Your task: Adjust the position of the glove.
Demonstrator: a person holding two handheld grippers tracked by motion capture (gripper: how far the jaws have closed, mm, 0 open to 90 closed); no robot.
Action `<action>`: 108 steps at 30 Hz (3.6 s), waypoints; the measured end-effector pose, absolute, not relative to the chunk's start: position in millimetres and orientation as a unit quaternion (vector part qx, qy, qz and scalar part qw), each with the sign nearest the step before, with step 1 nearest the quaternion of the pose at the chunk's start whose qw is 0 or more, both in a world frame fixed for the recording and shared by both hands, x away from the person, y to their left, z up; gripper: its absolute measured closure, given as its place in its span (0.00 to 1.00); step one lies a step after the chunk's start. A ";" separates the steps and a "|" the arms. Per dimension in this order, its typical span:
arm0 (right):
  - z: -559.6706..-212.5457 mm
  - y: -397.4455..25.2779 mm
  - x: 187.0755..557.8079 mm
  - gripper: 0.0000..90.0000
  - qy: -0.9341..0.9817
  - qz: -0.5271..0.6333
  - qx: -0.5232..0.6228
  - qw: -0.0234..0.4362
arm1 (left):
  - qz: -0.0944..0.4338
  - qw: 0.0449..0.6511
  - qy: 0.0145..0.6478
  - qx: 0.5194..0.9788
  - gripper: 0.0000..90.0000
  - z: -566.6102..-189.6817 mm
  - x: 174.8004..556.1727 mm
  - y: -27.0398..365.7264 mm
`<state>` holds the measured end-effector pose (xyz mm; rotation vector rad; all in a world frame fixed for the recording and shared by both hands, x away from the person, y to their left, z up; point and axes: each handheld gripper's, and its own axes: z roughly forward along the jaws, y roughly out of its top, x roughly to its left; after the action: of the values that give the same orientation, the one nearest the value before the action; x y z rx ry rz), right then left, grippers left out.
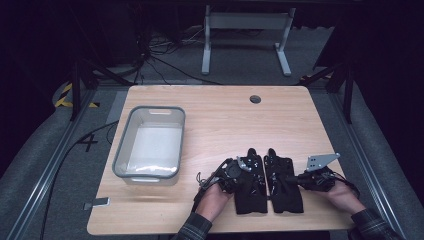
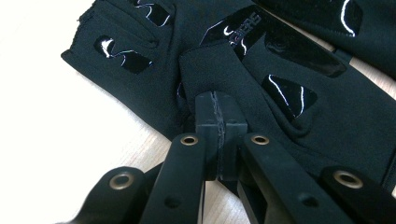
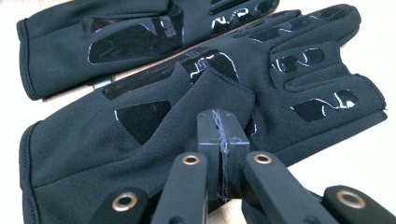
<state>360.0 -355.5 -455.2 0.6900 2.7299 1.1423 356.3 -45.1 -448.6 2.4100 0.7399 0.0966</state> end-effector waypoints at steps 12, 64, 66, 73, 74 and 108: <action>-451.7 -357.3 357.1 0.98 0.894 0.384 0.224 0.058 | 0.039 0.325 0.298 0.897 0.79 -440.3 350.2 -39.4; -453.9 -348.2 362.1 1.00 0.901 0.370 0.219 0.061 | 0.002 0.430 0.298 0.852 0.94 -408.2 361.8 -37.1; -453.8 -345.6 363.7 1.00 0.901 0.370 0.218 0.060 | 0.003 0.431 0.296 0.852 0.94 -407.4 362.1 -38.2; -454.6 -335.5 367.2 1.00 0.904 0.366 0.214 0.055 | -0.001 0.434 0.281 0.856 0.94 -400.6 367.5 -51.2; -454.6 -333.8 367.8 1.00 0.904 0.366 0.213 0.056 | -0.002 0.433 0.279 0.857 0.94 -400.5 368.1 -53.4; -434.4 -366.5 367.7 1.00 0.884 0.393 0.240 0.083 | -0.023 0.461 0.242 0.853 0.88 -397.7 370.4 -92.4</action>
<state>367.7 -366.5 -434.4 0.7163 2.6394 1.1724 370.4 -92.4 -397.7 2.0995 0.5949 -0.0557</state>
